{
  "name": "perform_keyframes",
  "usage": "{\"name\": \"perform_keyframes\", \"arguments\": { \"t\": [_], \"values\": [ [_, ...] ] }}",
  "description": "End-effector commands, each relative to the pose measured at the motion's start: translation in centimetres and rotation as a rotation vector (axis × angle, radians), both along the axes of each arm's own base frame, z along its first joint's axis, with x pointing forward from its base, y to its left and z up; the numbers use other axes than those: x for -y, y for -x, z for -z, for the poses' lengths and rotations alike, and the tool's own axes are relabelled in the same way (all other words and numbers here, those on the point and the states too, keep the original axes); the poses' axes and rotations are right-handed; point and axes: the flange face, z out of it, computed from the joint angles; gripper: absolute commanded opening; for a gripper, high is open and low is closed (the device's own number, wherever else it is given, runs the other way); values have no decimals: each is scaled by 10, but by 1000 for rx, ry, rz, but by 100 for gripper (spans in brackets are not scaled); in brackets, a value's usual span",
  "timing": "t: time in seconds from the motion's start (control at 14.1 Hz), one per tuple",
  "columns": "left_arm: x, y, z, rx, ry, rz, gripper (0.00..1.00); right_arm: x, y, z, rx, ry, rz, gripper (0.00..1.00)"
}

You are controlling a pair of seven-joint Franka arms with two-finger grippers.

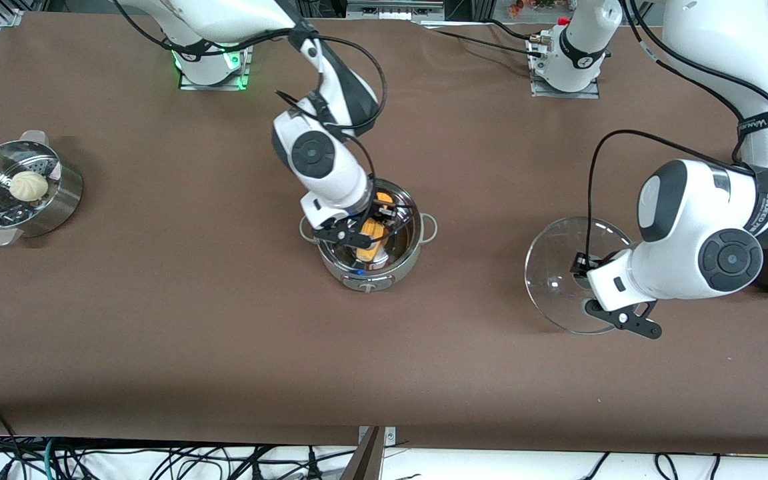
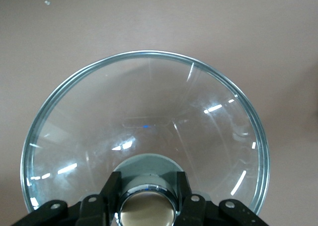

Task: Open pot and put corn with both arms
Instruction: 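Lower corn into the pot with the right gripper while the left gripper places the lid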

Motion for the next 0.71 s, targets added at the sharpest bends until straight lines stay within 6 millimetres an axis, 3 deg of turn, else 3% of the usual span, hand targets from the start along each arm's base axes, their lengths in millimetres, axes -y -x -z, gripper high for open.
{"name": "perform_keyframes", "arguments": {
  "t": [0.0,0.07,0.21,0.36,0.43,0.5,0.64],
  "values": [
    [-5,38,8,34,0,23,29,0,6,13,13,53,-18,12],
    [-11,46,19,43,1,15,30,0,7,23,16,74,-34,16],
    [-19,65,43,77,3,5,30,7,-1,24,47,94,-49,29],
    [-26,82,60,98,5,-2,30,6,-2,23,49,94,-50,30],
    [-38,88,70,100,4,-22,32,7,-2,24,47,94,-47,54],
    [-45,94,79,108,5,-20,33,6,-1,26,45,97,-41,98],
    [-61,102,98,131,7,-1,34,6,-3,18,55,88,-45,100]
  ]
}}
